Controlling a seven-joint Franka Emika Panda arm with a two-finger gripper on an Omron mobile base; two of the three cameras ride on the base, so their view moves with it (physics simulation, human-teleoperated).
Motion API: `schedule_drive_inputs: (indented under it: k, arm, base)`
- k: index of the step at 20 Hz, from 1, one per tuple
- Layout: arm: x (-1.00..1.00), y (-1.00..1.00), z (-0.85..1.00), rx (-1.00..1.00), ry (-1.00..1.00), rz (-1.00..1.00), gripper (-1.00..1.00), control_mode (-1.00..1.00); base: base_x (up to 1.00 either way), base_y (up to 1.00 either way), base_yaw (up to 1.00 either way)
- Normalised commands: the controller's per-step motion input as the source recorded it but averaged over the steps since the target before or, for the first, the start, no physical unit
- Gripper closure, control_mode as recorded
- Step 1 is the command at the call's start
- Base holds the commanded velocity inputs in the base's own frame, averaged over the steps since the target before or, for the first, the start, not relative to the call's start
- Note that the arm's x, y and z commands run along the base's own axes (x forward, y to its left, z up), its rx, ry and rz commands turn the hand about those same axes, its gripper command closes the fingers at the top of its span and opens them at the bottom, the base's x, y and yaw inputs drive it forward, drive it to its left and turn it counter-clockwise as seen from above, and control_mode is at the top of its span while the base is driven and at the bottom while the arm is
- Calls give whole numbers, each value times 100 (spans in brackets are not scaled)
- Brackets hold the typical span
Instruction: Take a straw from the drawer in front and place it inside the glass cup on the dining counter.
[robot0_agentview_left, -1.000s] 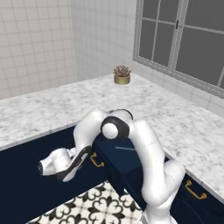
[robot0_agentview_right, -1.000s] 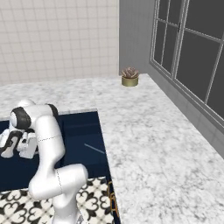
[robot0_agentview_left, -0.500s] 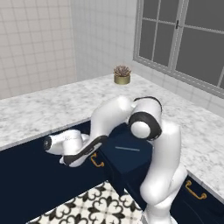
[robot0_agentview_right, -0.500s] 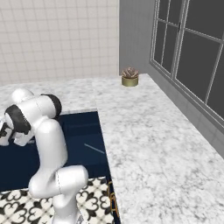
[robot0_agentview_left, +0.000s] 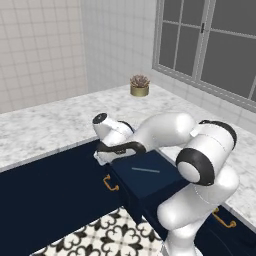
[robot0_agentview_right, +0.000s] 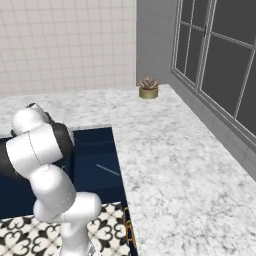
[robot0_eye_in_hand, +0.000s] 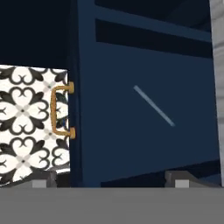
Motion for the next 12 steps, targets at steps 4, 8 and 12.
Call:
schedule_drive_inputs:
  k: [4, 8, 12]
  arm:
    - [40, -79, -11, 8, 23, 0, -100, -100]
    - [47, -43, -40, 0, 16, 0, -100, -100]
    - [61, -17, -61, 0, 18, 0, -100, -100]
  base:
    - [0, 0, 0]
    - [0, 0, 0]
    - [0, 0, 0]
